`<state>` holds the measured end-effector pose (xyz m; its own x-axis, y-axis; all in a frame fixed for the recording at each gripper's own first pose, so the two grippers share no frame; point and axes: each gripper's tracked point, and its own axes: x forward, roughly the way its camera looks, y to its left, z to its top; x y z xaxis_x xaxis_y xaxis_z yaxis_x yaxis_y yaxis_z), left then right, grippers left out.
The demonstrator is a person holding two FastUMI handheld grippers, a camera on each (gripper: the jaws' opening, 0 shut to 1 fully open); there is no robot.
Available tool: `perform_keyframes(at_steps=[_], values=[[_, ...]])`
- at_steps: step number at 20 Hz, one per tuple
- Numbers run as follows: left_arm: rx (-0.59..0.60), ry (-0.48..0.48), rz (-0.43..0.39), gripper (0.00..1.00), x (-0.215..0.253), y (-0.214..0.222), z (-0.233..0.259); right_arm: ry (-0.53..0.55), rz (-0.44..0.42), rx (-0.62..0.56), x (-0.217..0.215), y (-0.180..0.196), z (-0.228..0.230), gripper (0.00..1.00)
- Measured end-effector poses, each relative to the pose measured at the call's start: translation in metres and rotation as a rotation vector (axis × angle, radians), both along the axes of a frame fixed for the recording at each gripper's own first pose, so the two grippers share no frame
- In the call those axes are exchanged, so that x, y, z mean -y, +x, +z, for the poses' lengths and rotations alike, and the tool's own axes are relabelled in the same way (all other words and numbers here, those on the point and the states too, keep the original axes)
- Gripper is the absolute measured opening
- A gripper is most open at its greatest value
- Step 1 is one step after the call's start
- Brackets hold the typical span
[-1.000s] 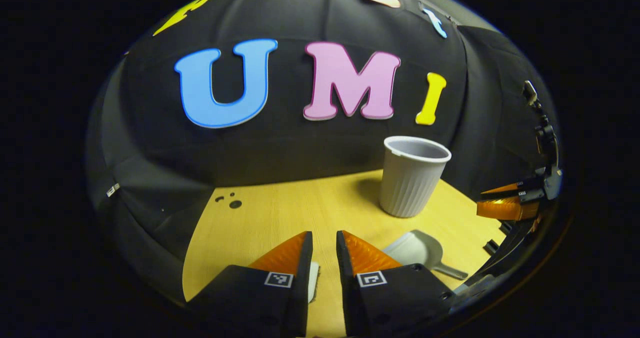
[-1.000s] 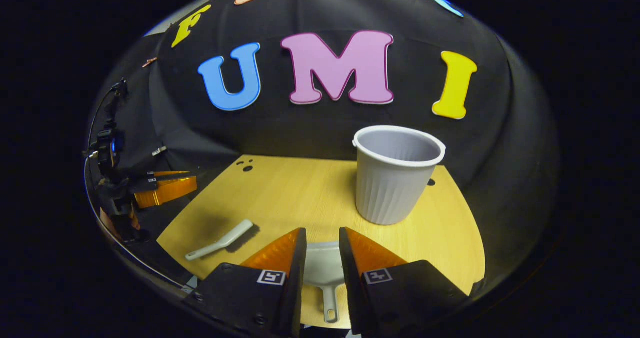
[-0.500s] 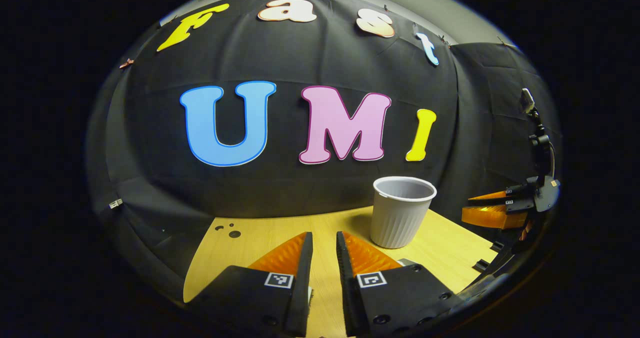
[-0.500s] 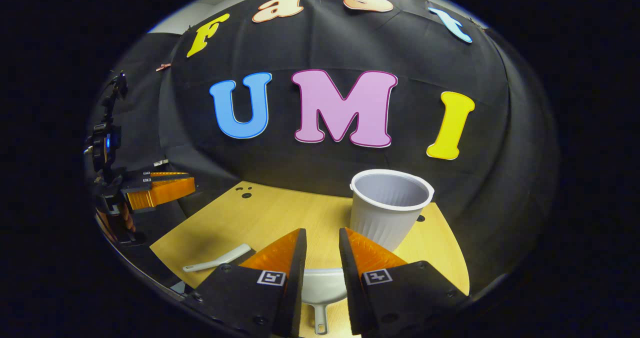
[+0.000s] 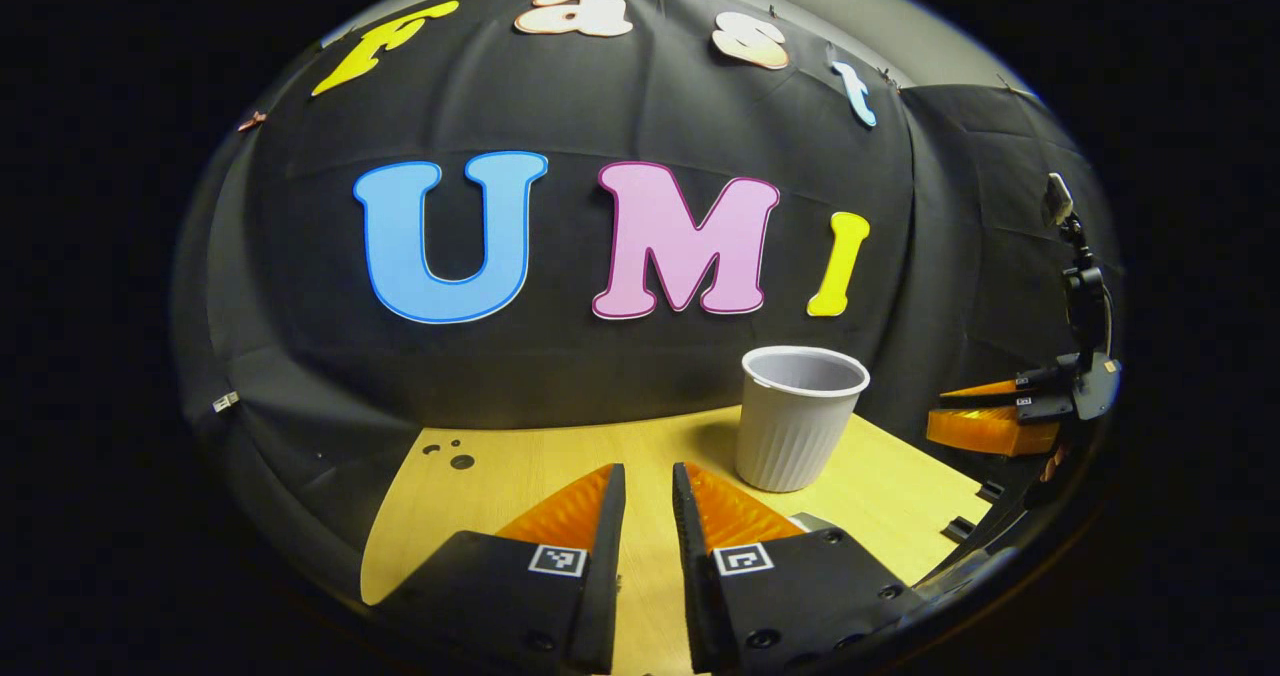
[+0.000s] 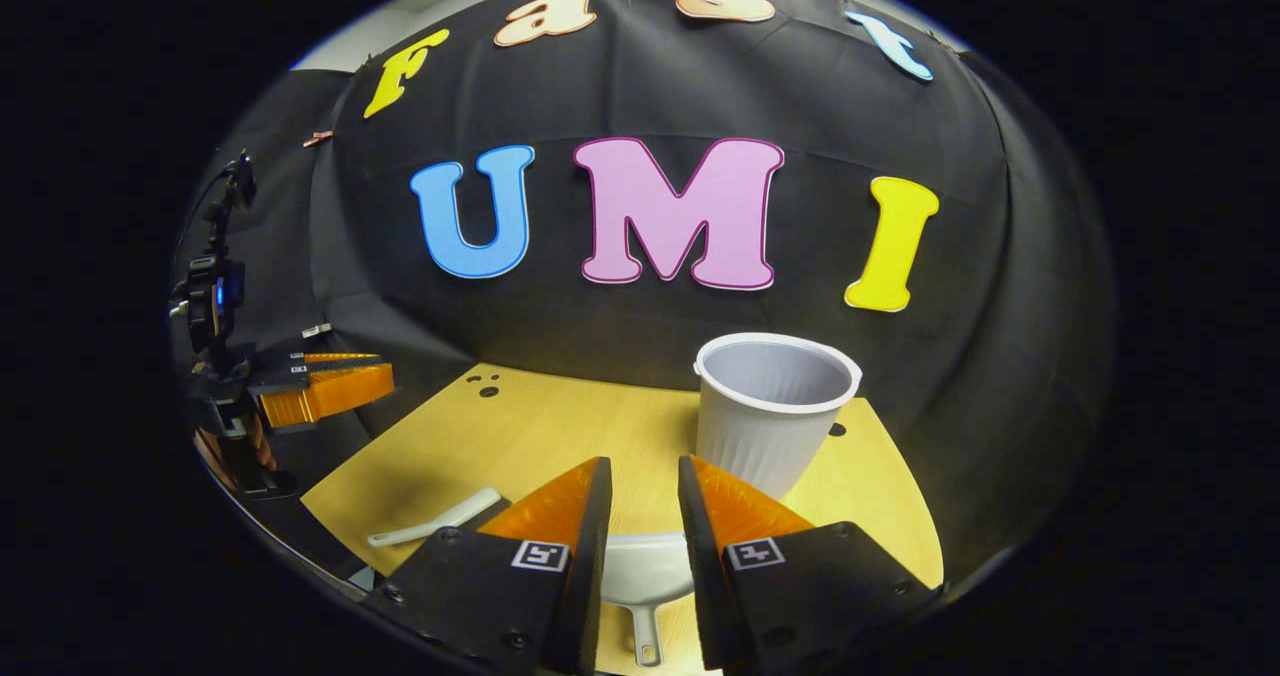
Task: Pick up the small broom and dustpan from the desktop, sweep the trash into the dustpan with the broom, and then empty the trash into the garbage bin.
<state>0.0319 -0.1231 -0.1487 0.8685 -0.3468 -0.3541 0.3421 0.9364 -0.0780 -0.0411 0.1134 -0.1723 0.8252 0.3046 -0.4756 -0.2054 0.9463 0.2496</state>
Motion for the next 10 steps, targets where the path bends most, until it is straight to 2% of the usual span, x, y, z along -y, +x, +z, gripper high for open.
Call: perform_keyframes(at_steps=[10], values=[[0.0,0.012,-0.014,0.32,0.0049,-0.0024,-0.0058,0.0,-0.012,-0.002,0.0008,0.0001,0.0008,0.42]])
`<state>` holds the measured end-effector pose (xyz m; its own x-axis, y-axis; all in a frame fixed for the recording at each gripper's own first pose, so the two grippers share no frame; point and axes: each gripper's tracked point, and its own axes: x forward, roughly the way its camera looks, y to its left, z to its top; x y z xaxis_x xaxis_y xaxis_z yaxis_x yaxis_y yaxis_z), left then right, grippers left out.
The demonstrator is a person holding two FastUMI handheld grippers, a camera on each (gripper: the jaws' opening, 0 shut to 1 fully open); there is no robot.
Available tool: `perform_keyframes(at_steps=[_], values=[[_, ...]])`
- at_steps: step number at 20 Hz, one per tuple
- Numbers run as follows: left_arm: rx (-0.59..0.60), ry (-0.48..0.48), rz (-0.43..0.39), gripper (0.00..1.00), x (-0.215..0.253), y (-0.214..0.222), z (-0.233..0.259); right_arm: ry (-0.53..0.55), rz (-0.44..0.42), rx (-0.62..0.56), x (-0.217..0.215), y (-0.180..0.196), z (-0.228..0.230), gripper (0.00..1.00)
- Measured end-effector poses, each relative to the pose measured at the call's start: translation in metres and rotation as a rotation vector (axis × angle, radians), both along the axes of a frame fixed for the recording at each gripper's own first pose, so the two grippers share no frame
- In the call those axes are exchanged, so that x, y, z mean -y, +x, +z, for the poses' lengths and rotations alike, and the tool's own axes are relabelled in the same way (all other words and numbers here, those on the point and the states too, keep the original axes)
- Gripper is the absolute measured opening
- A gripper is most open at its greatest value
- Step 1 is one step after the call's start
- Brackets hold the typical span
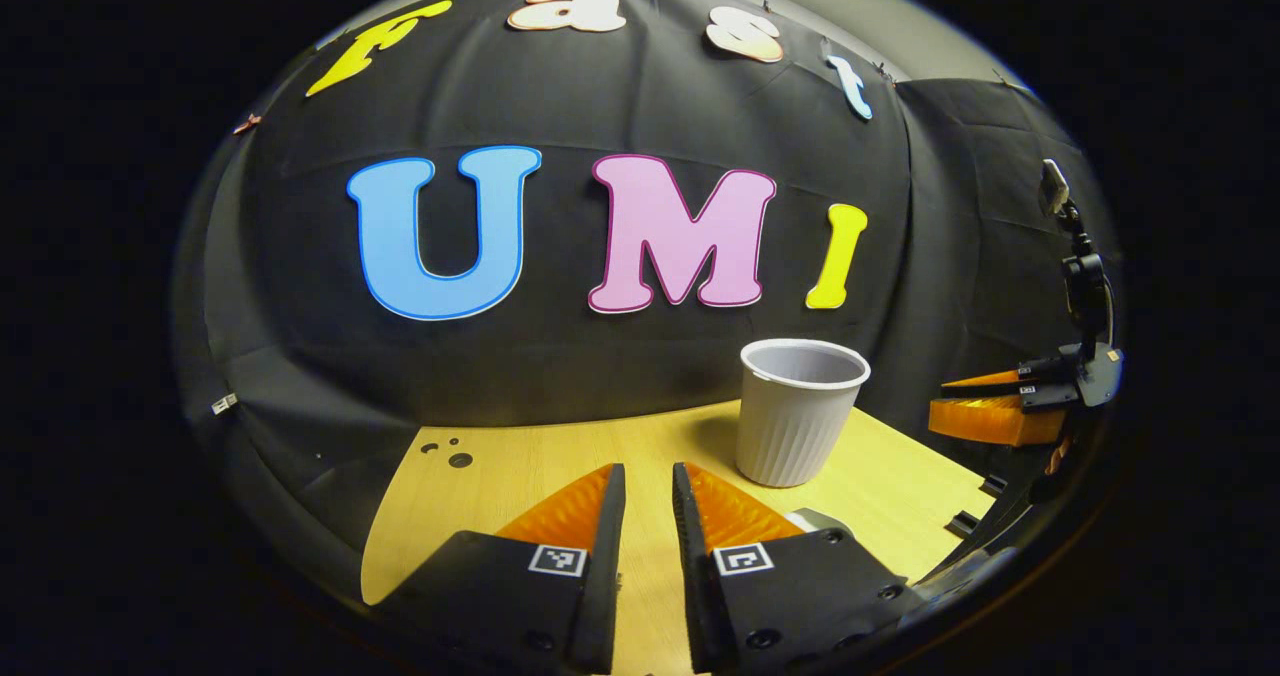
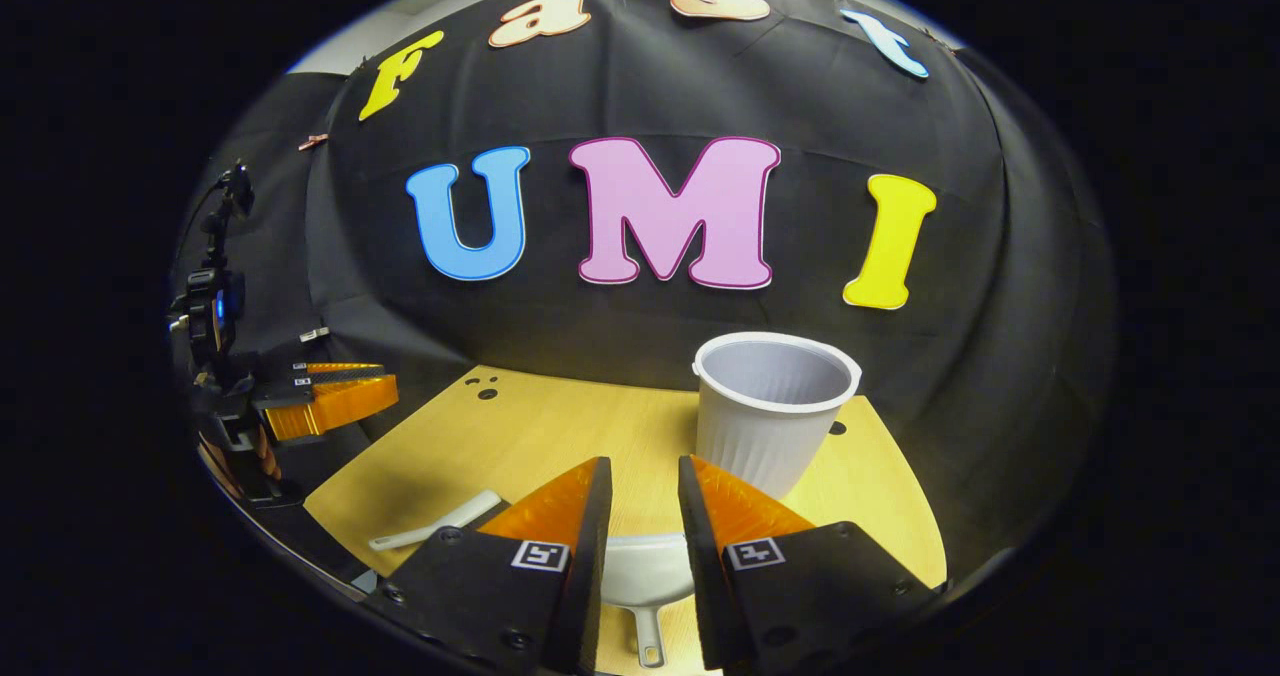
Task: Pick up the small broom and dustpan from the desktop, sweep the trash into the dustpan with the broom, and then empty the trash into the garbage bin.
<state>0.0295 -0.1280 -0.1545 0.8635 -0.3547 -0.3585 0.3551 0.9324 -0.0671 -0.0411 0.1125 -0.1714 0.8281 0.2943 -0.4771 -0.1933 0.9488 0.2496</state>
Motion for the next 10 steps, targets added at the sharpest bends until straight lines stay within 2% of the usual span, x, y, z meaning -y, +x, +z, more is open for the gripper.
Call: perform_keyframes(at_steps=[10], values=[[0.005,0.023,-0.024,0.32,0.0043,-0.0086,-0.0015,0.008,-0.004,-0.008,-0.004,-0.0034,-0.0015,0.42]])
